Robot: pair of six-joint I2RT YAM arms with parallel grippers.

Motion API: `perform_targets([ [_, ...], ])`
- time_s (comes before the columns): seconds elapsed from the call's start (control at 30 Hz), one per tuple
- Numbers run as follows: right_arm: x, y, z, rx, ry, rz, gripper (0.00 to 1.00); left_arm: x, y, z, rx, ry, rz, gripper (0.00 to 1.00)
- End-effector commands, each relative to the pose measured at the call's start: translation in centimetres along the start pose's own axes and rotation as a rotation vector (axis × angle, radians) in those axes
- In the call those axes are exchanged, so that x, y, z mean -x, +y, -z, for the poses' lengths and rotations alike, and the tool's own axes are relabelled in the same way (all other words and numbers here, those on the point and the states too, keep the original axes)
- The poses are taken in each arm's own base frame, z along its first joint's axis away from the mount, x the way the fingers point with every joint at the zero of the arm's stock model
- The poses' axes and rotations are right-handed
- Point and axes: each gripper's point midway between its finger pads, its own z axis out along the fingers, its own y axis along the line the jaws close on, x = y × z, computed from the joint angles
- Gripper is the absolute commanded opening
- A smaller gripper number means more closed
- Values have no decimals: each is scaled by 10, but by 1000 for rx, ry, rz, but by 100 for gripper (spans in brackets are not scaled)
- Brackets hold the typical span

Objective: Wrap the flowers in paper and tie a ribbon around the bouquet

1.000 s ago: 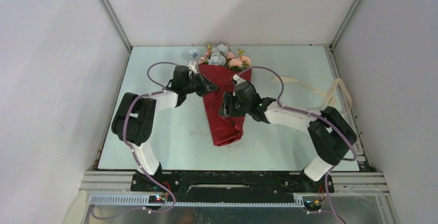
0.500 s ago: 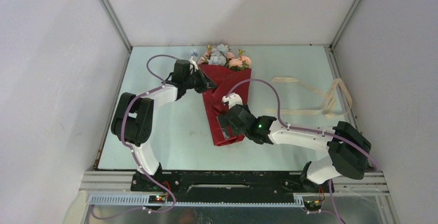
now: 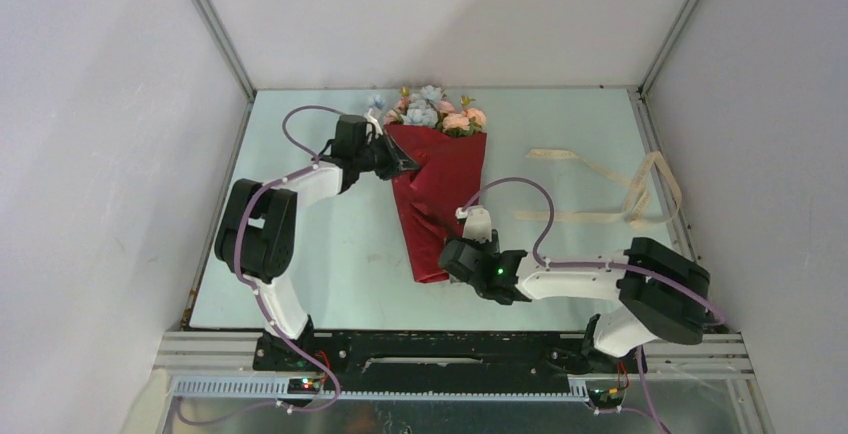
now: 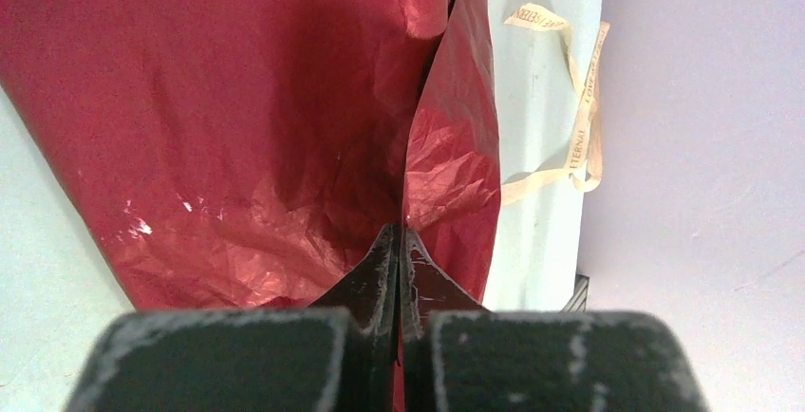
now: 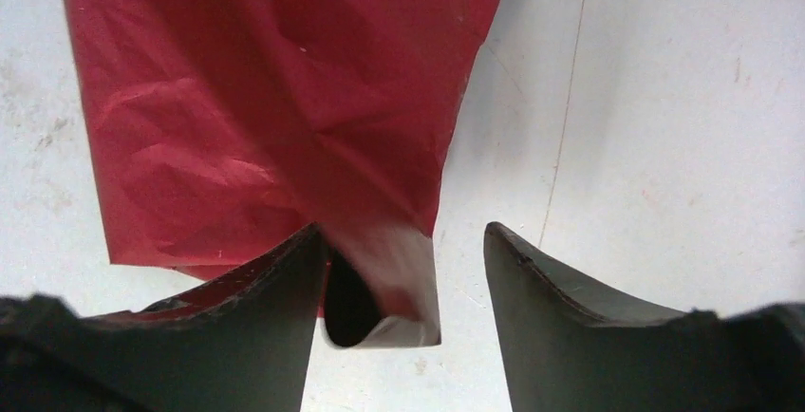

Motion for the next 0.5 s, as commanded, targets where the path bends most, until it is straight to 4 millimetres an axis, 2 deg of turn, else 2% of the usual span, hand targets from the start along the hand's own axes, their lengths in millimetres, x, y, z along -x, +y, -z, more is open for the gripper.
perform_targets([
  [0.0,2,4,-8,-37,-45,-139,57,22,-10,6,-17,-50,-48,0],
  [0.03,-1,3,-8,-47,-45,-132,54,23,-10,6,-16,-53,-48,0],
  [0.13,-7,0,-7,-72,-45,-133,30,31,-7,8,-7,-71,-46,0],
  [0.17,-10,-3,-6,-86,-46,-122,25,32,-5,8,3,-76,-44,0],
  [0.2,-11,-4,-6,-91,-46,-117,15,37,-3,9,9,-87,-41,0],
  [0.27,-15,-4,-3,-92,-47,-80,4,45,3,10,27,-102,-34,0],
  [0.47,-35,5,1,-51,0,63,0,62,22,14,94,-129,-49,0],
])
